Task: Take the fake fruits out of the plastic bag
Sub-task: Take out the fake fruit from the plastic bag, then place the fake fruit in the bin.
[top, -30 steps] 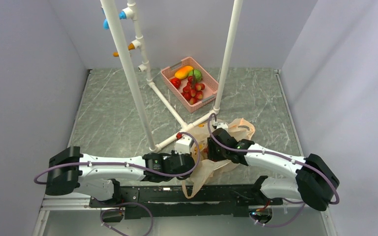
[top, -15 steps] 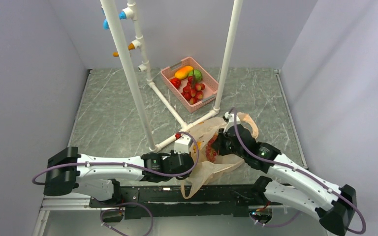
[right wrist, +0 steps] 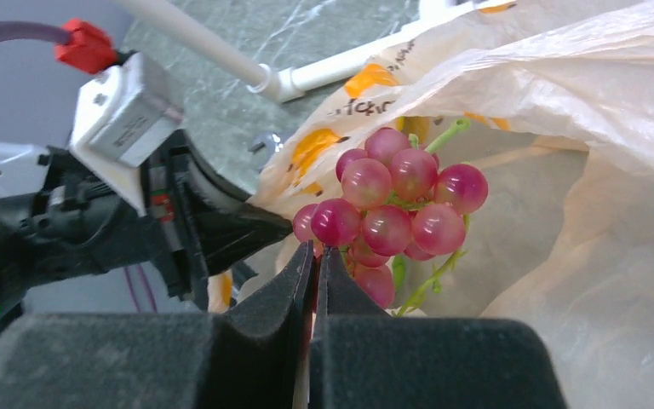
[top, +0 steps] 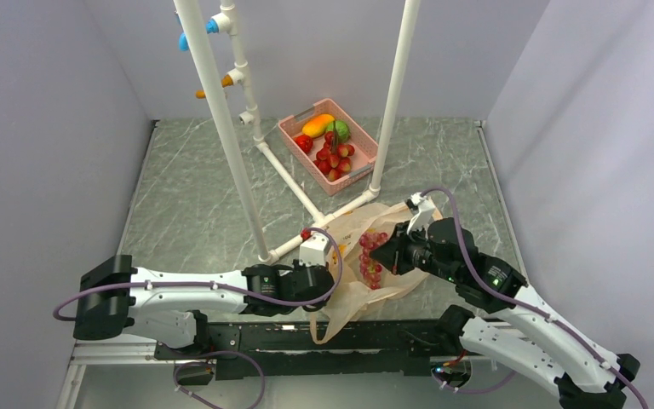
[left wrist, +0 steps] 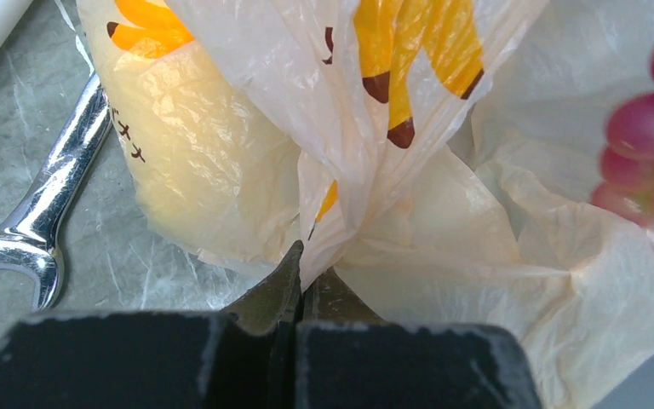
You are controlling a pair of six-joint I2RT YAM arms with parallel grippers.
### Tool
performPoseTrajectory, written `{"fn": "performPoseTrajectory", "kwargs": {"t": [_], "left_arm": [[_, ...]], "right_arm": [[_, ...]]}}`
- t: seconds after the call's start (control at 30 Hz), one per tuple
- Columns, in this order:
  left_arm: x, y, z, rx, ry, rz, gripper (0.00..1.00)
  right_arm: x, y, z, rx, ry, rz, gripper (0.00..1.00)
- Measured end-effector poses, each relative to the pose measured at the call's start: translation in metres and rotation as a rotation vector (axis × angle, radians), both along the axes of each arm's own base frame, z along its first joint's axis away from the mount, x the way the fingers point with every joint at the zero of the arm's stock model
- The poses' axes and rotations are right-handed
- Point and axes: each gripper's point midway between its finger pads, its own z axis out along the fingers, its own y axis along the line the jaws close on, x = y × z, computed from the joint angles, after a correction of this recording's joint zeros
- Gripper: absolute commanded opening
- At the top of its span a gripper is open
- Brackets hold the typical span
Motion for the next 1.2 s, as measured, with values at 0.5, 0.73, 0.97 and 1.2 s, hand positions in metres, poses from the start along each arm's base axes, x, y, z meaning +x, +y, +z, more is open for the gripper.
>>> {"fn": "performPoseTrajectory", "kwargs": {"t": [0.5, 0.73, 0.97, 1.2], "left_arm": [[-0.002, 0.018, -0.014, 0.034, 0.019, 0.042, 0.00], [-0.003, 0.017, -0.014, 0.033, 0.027, 0.035, 0.00], [-0.005, 0.016, -0.014, 0.031, 0.034, 0.030, 0.00], [-0.007, 0.020, -0.011, 0.002, 0.040, 0.027, 0.00]], "right_arm": [[-0.009, 0.030, 0.086, 0.118, -0.086, 0.174, 0.00], [0.061, 0.065, 0.127, 0.034, -0.239, 0.095, 0.00], [0.164, 0.090, 0.081, -0.181, -0.251, -0.050, 0.00], [0.266, 0.107, 0.030, -0.339, -0.232, -0.157, 0.00]]}}
